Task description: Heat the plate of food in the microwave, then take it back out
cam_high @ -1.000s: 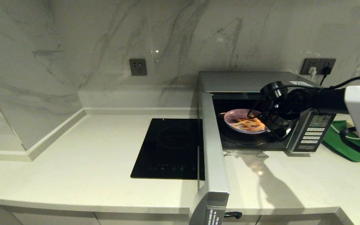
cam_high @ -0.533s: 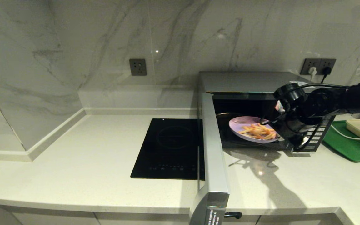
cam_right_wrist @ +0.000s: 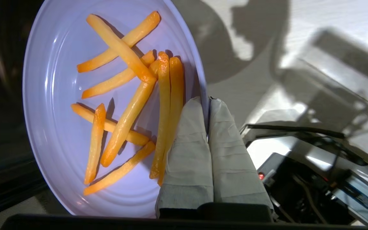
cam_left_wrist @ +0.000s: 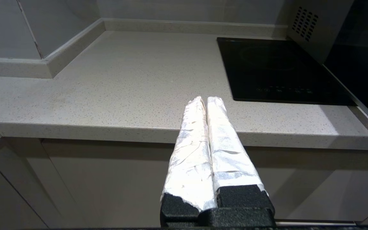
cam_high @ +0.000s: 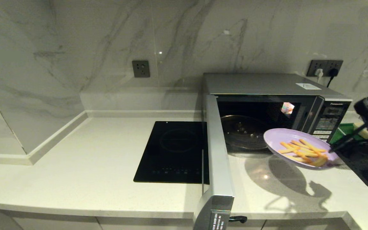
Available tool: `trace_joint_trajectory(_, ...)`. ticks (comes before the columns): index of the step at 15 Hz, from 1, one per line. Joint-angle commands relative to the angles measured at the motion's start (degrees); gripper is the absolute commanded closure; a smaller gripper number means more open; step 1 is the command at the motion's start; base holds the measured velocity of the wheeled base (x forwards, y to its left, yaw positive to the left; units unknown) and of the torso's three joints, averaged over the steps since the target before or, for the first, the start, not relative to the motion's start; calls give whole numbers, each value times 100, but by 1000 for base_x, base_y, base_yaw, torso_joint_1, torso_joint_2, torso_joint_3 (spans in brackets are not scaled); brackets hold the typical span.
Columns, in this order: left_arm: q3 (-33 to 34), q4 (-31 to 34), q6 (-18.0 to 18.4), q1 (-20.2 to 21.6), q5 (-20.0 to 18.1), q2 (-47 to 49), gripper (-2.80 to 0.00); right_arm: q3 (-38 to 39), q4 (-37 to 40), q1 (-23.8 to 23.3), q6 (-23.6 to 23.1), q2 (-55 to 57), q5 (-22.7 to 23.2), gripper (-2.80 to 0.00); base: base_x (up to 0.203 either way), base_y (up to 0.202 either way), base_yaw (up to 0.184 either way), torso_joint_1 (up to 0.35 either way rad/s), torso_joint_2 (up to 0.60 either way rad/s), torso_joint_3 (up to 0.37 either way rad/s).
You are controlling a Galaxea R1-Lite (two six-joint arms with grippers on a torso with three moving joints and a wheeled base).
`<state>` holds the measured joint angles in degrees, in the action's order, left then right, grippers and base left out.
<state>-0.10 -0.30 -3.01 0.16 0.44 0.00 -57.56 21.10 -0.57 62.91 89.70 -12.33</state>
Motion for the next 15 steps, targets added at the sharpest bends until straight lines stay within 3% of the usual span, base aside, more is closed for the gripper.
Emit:
trace_joint_trajectory(1,1,-5,-5,2,0,0,0,894,-225,-915,-278,-1075,213,0,0,0,0,0,0,0)
trace_joint_trajectory(7,1,-5,-2,2,6,0,0,1503,-501,-3050,-1501,-1440,1073,0,0,0,0,0,0,0)
trace_joint_trajectory(15,1,-5,-6,2,0,0,0,1645,-1813,-4389,-2070,13,1258,0,0,0,0,0,0,0)
